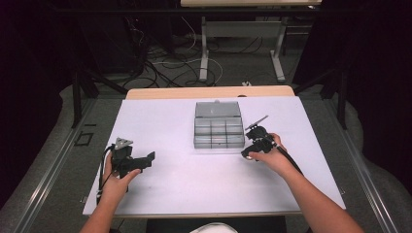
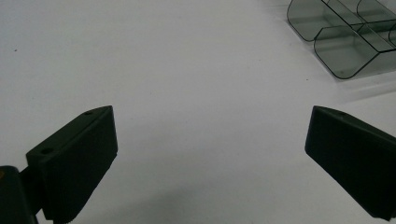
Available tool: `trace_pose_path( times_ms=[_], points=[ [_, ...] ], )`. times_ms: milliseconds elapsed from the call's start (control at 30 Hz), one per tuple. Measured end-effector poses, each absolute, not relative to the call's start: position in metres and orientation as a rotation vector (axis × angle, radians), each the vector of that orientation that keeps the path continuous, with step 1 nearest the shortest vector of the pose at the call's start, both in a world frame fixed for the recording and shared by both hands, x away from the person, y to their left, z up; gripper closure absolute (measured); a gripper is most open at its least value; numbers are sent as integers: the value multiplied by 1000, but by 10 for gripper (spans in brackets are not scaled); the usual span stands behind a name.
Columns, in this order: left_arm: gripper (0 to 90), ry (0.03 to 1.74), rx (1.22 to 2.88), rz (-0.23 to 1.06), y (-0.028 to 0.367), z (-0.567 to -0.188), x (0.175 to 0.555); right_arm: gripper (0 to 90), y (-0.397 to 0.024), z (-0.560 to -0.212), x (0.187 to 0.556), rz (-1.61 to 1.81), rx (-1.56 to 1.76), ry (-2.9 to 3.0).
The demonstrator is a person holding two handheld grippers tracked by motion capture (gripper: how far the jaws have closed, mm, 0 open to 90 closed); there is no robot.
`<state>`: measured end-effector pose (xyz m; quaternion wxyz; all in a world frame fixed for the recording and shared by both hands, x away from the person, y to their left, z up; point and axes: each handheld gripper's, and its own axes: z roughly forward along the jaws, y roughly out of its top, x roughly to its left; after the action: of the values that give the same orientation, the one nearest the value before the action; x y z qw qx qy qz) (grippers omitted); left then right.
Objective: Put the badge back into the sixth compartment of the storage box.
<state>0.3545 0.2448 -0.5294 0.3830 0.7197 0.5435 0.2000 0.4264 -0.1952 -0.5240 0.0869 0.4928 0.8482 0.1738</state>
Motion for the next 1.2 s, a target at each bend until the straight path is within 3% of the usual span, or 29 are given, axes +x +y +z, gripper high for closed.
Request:
trace_pose_path(
  times_ms=[100,1200],
  points=[
    [27,1385,1836,511,245,-530,355,319,-195,-531,428,635,1457,2488],
    [27,1386,1837,511,245,-530,355,466,-192,-535,429,522,1434,2539]
  ],
)
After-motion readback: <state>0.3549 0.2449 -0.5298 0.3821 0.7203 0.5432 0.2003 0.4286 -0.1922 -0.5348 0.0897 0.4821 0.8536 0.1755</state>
